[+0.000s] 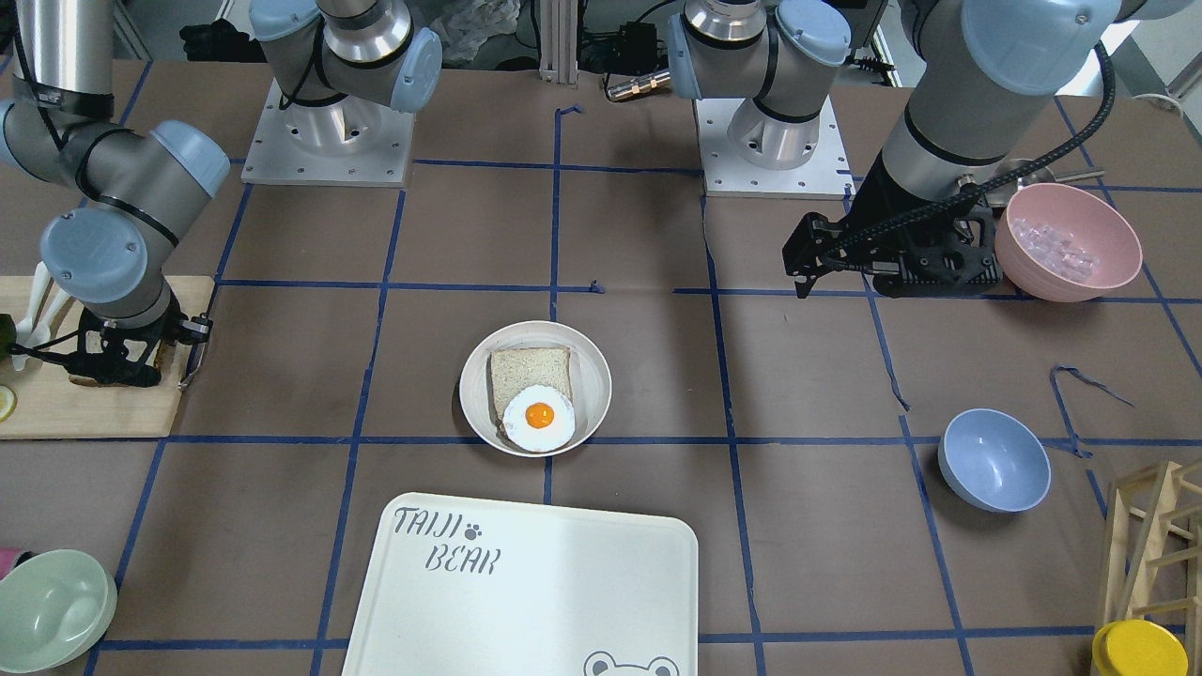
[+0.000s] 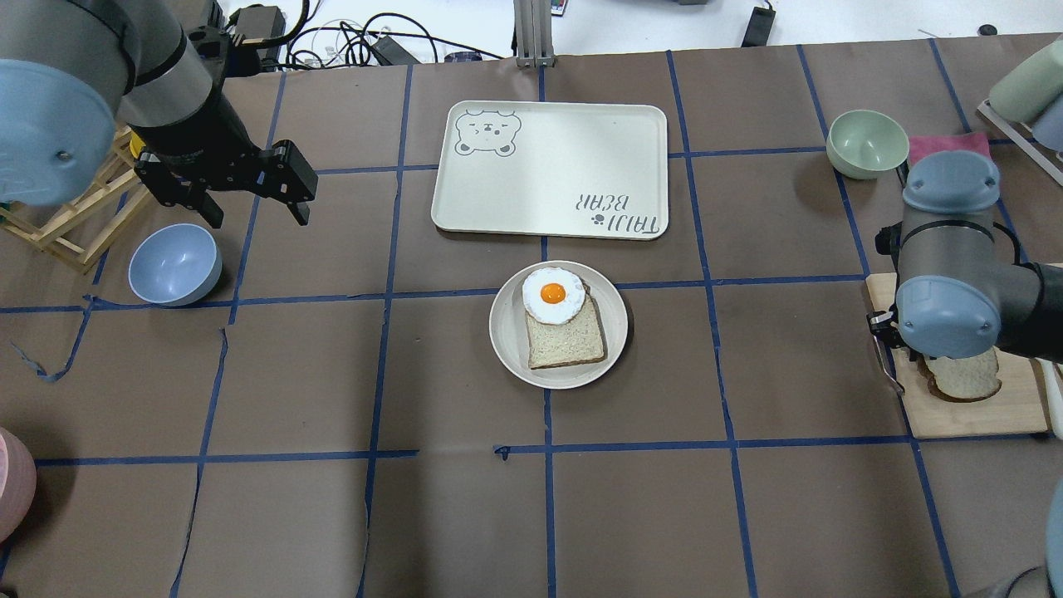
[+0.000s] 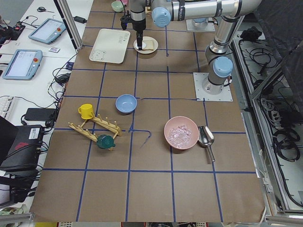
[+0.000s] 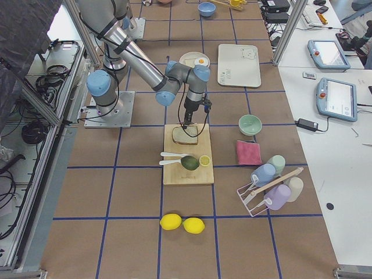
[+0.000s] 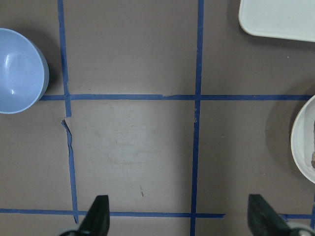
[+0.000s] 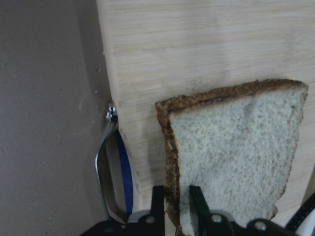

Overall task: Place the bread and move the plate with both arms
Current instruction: 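Grasp the bread slice with the right gripper and lift it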

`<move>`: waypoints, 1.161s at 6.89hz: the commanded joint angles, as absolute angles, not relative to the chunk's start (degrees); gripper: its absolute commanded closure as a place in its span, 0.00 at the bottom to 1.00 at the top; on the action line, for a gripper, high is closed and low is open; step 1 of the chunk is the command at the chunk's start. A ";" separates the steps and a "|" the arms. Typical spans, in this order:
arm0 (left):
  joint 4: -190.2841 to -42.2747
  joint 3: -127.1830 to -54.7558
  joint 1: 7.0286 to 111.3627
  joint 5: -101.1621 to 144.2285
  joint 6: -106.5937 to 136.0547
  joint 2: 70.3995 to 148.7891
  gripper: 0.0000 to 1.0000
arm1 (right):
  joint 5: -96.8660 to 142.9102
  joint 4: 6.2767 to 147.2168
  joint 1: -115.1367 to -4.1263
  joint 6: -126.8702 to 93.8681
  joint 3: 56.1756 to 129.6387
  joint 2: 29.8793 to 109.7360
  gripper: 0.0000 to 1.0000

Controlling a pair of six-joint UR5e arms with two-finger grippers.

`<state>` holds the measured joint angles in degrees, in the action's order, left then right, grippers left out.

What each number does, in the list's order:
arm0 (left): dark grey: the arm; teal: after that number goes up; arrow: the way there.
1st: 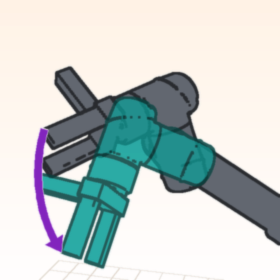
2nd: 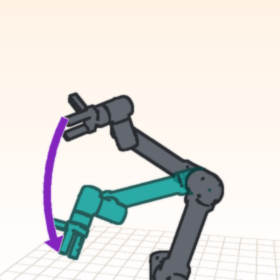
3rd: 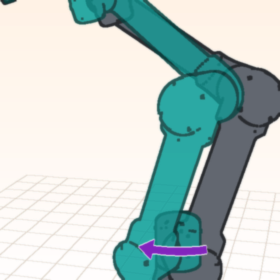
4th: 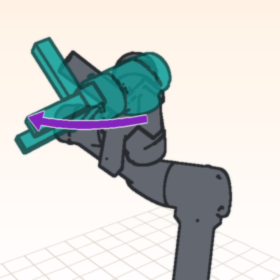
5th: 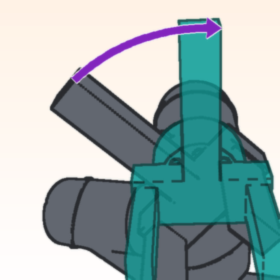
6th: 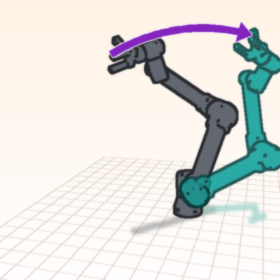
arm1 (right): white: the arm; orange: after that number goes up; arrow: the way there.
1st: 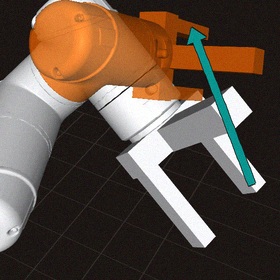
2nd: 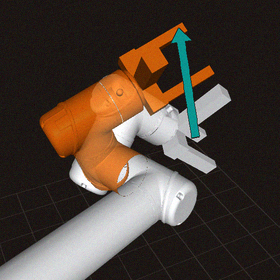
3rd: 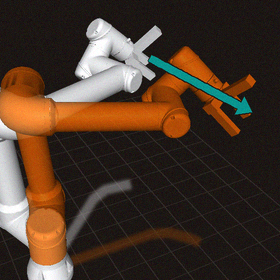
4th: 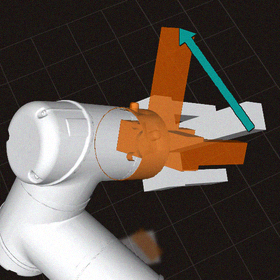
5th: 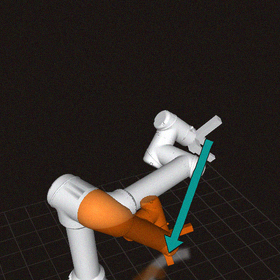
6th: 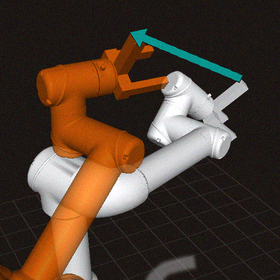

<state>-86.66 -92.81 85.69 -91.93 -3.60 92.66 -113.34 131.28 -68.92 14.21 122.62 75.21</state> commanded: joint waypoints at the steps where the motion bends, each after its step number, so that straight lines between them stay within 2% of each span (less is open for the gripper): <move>1: -86.57 -92.81 85.69 -91.85 -3.60 92.64 0.00 | -113.29 131.22 -68.91 14.06 122.52 75.06 1.00; 6: -86.48 -92.81 85.69 -91.85 -3.60 92.64 0.00 | -115.14 129.38 -69.34 14.15 121.29 81.72 1.00; 8: -86.48 -92.81 85.69 -91.85 -3.60 92.64 0.00 | -115.58 123.08 -69.87 13.80 118.76 86.11 1.00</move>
